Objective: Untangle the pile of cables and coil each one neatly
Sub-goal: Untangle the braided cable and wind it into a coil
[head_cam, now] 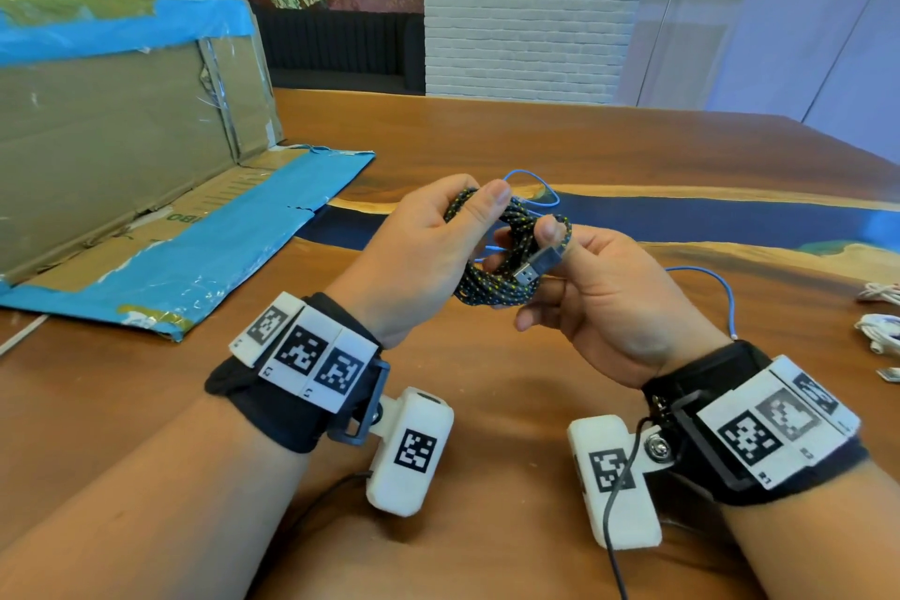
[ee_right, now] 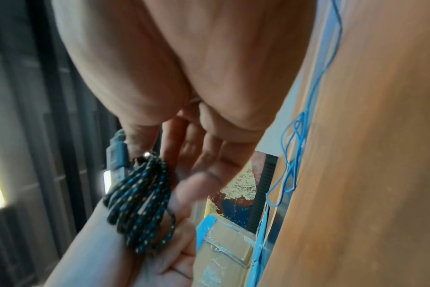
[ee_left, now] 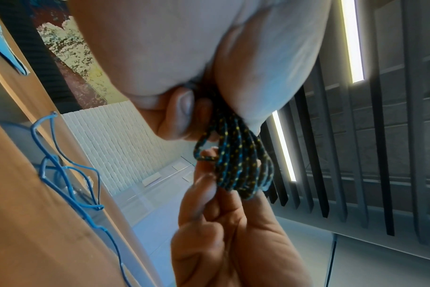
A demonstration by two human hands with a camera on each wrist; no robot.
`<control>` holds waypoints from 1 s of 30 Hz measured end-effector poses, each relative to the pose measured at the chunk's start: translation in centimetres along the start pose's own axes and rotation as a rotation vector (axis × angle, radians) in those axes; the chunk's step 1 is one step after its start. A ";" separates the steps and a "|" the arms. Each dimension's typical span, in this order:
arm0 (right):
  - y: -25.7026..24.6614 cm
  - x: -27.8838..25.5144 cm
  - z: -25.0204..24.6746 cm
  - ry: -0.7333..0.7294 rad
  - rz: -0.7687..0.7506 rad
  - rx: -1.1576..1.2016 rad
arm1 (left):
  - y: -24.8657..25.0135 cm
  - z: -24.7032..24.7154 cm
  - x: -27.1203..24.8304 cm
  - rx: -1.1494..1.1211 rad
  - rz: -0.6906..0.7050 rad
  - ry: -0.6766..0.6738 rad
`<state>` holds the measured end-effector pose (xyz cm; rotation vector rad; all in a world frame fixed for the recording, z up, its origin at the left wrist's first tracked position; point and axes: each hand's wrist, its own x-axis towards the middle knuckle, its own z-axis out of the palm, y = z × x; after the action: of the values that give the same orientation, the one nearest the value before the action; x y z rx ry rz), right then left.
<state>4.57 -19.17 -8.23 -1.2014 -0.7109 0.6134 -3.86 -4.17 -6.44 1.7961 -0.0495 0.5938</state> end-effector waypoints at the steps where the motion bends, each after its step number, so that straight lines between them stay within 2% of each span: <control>1: 0.1 0.1 0.0 0.048 -0.030 -0.019 | -0.2 -0.1 0.1 0.029 0.015 0.013; 4: -0.1 0.3 -0.4 0.149 -0.081 0.006 | -0.6 -0.3 0.2 0.066 0.011 0.081; 7: -0.6 0.0 -0.7 0.146 -0.081 0.074 | -0.8 -0.2 0.4 0.101 0.019 0.118; 13: -0.4 -0.2 0.1 0.180 -0.143 -0.137 | -0.9 -0.1 0.3 0.163 0.047 0.097; 18: -1.7 -0.2 -0.5 0.142 -0.110 0.053 | -0.7 -0.3 0.4 0.149 0.053 0.143; 23: -1.9 -0.3 -0.8 0.122 -0.111 0.134 | -0.7 -0.4 0.6 0.154 0.058 0.175; 30: -0.6 -0.3 0.2 0.086 -0.088 -0.171 | -0.6 -0.3 0.8 -0.227 -0.040 0.216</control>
<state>4.28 -19.40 -7.67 -1.3390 -0.7503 0.4320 -3.07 -3.51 -6.62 1.5028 0.0643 0.7213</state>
